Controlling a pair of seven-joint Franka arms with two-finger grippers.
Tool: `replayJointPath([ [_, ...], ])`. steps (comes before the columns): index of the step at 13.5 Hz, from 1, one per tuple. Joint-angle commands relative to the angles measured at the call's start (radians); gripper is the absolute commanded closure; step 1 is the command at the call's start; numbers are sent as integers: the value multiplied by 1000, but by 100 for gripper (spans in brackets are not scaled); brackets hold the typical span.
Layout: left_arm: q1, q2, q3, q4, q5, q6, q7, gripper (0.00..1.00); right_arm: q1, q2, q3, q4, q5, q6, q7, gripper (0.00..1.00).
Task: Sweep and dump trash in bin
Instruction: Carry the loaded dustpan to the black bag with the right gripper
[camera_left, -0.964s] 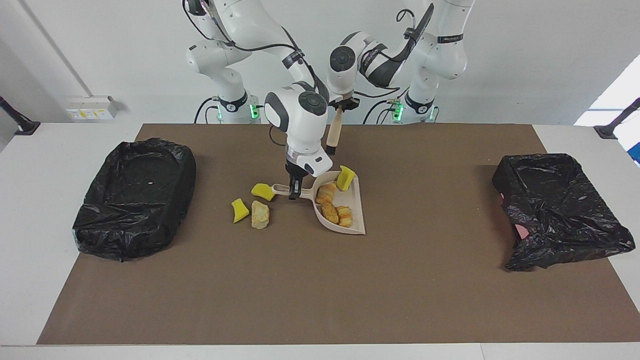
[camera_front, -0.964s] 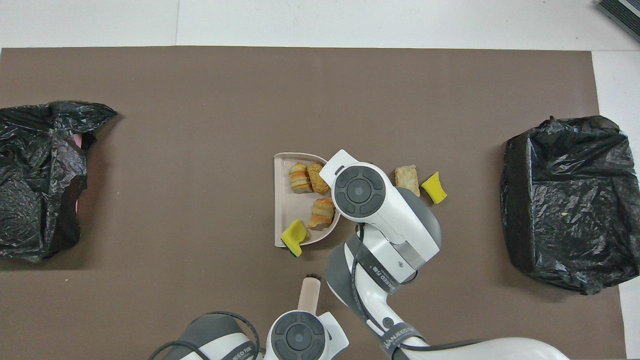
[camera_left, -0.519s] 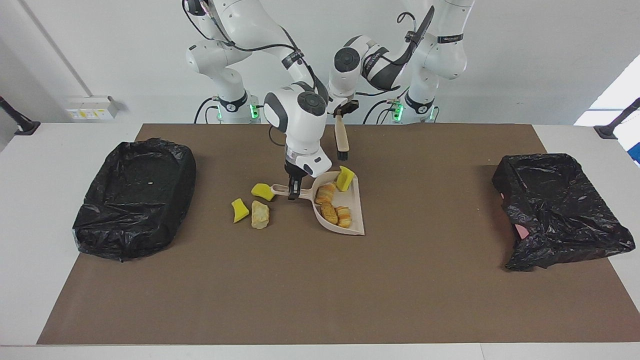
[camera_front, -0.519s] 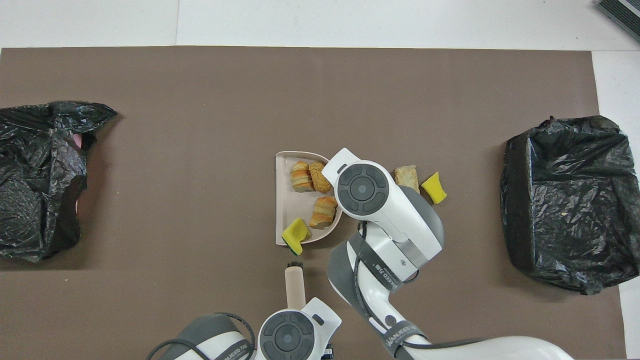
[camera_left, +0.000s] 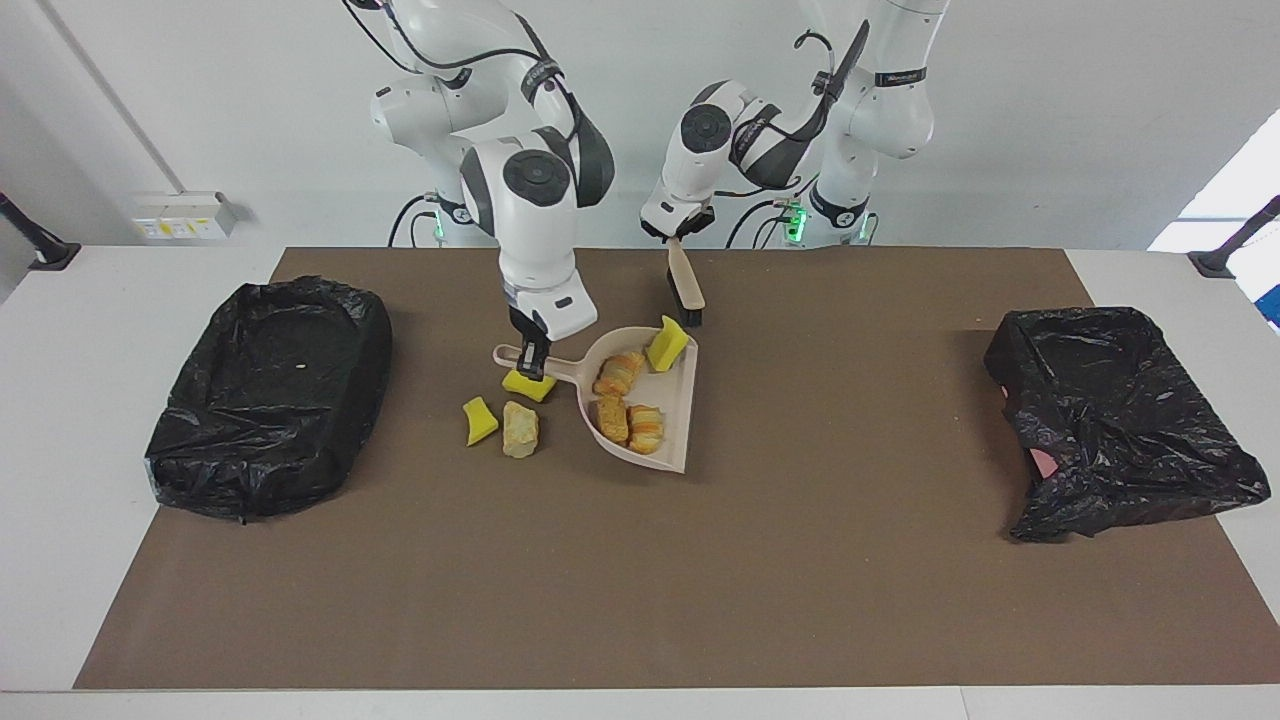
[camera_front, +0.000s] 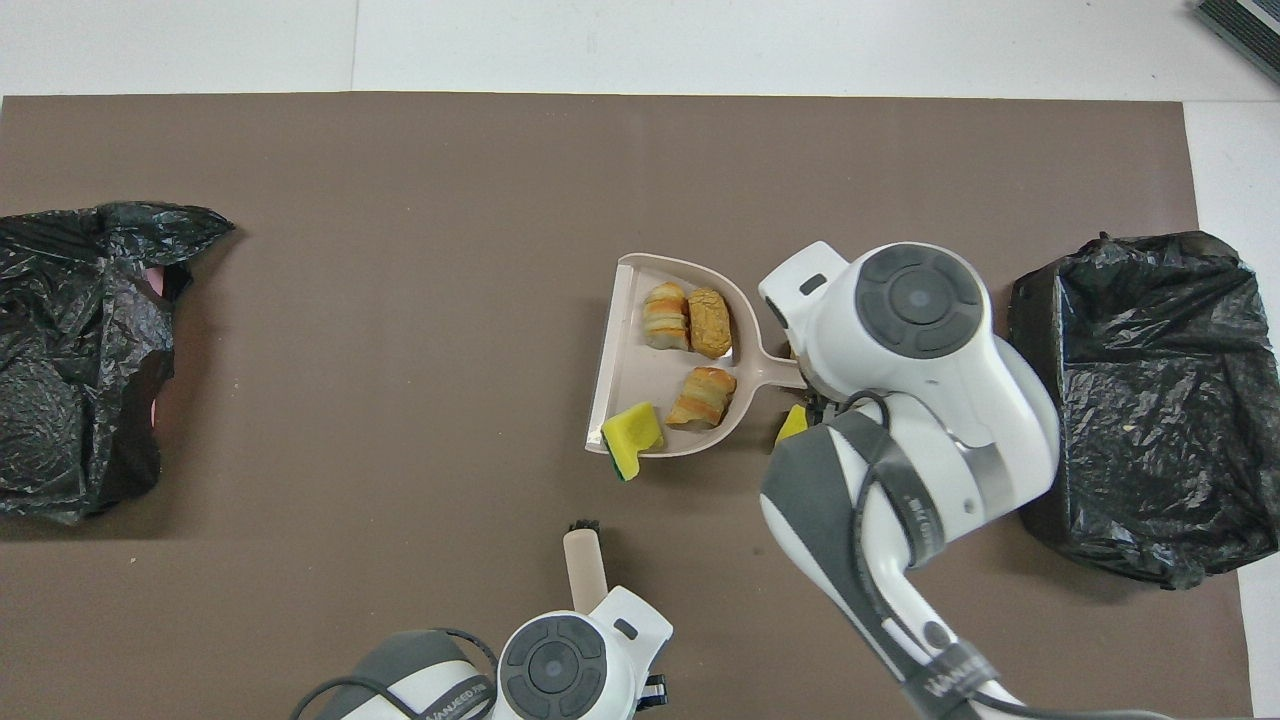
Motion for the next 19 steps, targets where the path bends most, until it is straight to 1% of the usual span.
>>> replayJointPath([
  [1,2,25,1,-15,-36,30,44,100,-105,-121,2,-7,40,-59,-35,100],
  [2,3,56,3,-7,-42,36,46,100,-146,-152,1,-3,40,-78,-35,100],
  [3,20,68,3,-3,-46,39,49,100,-185,-175,-3,10,40,-101,-35,100],
  [4,40,75,1,6,-48,29,53,83,-237,-189,-4,28,38,-138,-38,100],
  [5,60,78,3,13,-48,25,53,31,-306,-190,-4,48,38,-176,-62,100],
  [6,80,75,3,14,-48,24,53,0,-388,-189,-6,63,46,-202,-131,100],
  [7,115,70,3,25,-48,16,63,0,-483,-187,-6,67,58,-201,-208,100],
  [9,175,67,9,72,-46,-51,136,0,-616,-190,-15,65,37,-201,-317,100],
  [11,245,65,12,120,-24,-109,182,0,-712,-189,-21,63,-44,-189,-409,100],
  [12,285,70,12,138,-5,-126,220,0,-760,-173,-21,62,-93,-161,-472,100],
  [13,342,76,12,160,27,-128,263,0,-813,-155,-21,48,-127,-99,-542,100],
  [14,392,79,12,178,67,-130,311,0,-837,-143,-23,39,-162,-62,-591,100],
  [15,419,79,12,183,126,-130,358,0,-838,-135,-23,36,-245,-34,-622,100],
  [16,457,81,18,201,165,-130,400,0,-832,-138,-21,24,-353,-23,-659,100],
  [17,523,85,20,223,170,-133,440,0,-826,-140,-19,14,-420,-14,-688,100],
  [19,613,85,20,255,171,-134,532,0,-803,-143,-19,-10,-477,66,-806,100],
])
